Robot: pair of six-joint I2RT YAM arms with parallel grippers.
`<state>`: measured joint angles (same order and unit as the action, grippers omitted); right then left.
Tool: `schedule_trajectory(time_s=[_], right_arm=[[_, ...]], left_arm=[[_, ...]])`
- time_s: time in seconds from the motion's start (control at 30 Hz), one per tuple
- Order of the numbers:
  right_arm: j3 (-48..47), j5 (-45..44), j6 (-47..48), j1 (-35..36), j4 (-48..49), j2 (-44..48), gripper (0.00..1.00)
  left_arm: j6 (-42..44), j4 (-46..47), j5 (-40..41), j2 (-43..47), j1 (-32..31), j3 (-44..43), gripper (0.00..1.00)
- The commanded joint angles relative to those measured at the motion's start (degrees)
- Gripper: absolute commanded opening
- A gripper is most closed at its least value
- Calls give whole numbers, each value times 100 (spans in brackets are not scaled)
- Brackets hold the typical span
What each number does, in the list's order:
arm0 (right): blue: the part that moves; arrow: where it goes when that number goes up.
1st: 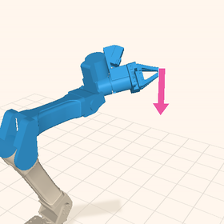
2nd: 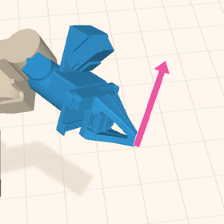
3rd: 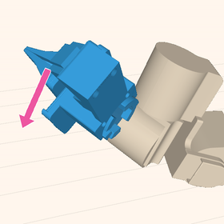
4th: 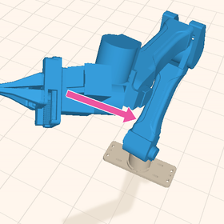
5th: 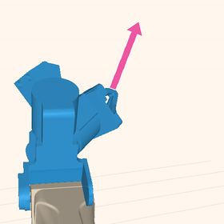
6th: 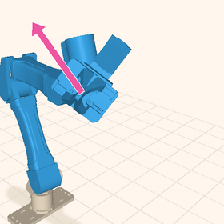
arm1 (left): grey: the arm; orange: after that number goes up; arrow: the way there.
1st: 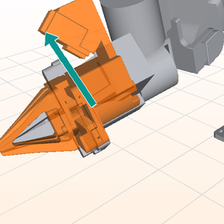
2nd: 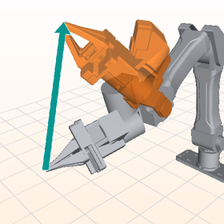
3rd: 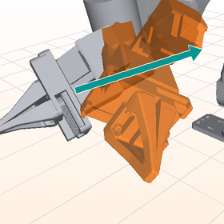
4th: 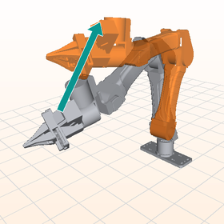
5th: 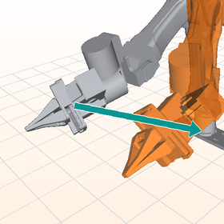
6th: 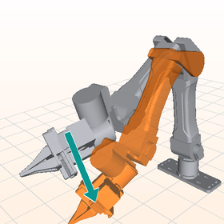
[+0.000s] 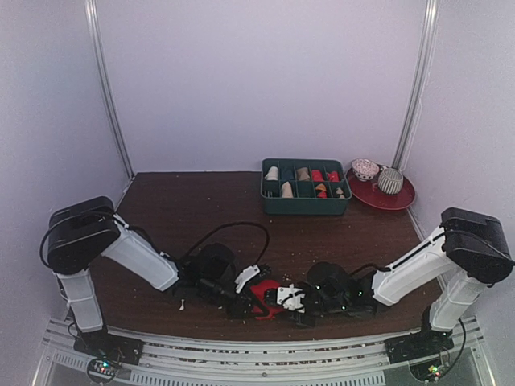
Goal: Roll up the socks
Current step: Roll a pair of socks at the center of the board.
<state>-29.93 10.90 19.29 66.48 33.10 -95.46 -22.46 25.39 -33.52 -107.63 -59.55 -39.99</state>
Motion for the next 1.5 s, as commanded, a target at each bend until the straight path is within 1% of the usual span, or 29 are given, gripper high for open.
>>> schedule_trajectory(time_s=[0.0, 0.03, 0.07, 0.1, 0.17, 0.23, 0.27, 0.3, 0.4, 0.43, 0.47, 0.6, 0.73, 0.87, 0.97, 1.07, 1.23, 1.4, 1.47], right_arm=[[-116, 98, -591, -11, -642, -354, 23], [-206, 296, -732, -55, -890, -400, 22], [-281, 442, -867, -86, -1072, -457, 21], [-350, 601, -972, -103, -1270, -511, 21], [-561, 856, -1248, -147, -1712, -610, 20], [-781, 1140, -1499, -218, -2190, -720, 20], [-852, 1258, -1619, -236, -2382, -752, 20], [-906, 1426, -1742, -298, -2524, -773, 20], [-1024, 2044, -2095, -470, -2893, -814, 20], [-1087, 2255, -2209, -551, -3010, -854, 20], [-1151, 2426, -2306, -607, -3138, -914, 20], [-1427, 2982, -2538, -854, -3595, -1195, 21], [-1842, 3341, -2643, -1049, -4214, -1504, 21], [-2275, 3409, -2511, -1152, -4879, -1812, 20], [-2409, 3443, -2501, -1265, -5029, -1931, 21], [-2451, 3509, -2475, -1353, -5085, -2012, 21], [-2506, 3554, -2439, -1407, -5043, -2156, 21], [-2588, 3510, -2404, -1405, -5064, -2233, 21], [-2602, 3514, -2412, -1409, -5052, -2248, 21]], left_arm=[[258, -1653, 459, -134, -83, 429, 16], [370, -1678, 634, 39, -83, 404, 26], [488, -1727, 991, 297, -83, 385, 34], [600, -1751, 1160, 430, -90, 367, 46], [815, -1817, 1762, 918, -85, 335, 57], [1005, -1760, 2273, 1363, -92, 395, 73], [1060, -1681, 2476, 1602, -92, 484, 79], [1089, -1499, 2656, 1838, -100, 616, 84], [1127, -886, 3201, 2539, -101, 1269, 91], [1141, -645, 3316, 2743, -108, 1473, 97], [1219, -332, 3368, 2928, -132, 1667, 98], [1747, 748, 3610, 3384, -437, 2180, 98], [2103, 1229, 3262, 3135, -510, 2065, 98], [2361, 1246, 3024, 2388, -640, 1624, 95], [2461, 1197, 2822, 1936, -779, 1386, 92], [2409, 1207, 2688, 1660, -873, 1351, 89], [2263, 1124, 2511, 1627, -1007, 1420, 81], [2244, 1090, 2582, 1460, -1023, 1370, 73], [2246, 1018, 2635, 1318, -1022, 1260, 59]])
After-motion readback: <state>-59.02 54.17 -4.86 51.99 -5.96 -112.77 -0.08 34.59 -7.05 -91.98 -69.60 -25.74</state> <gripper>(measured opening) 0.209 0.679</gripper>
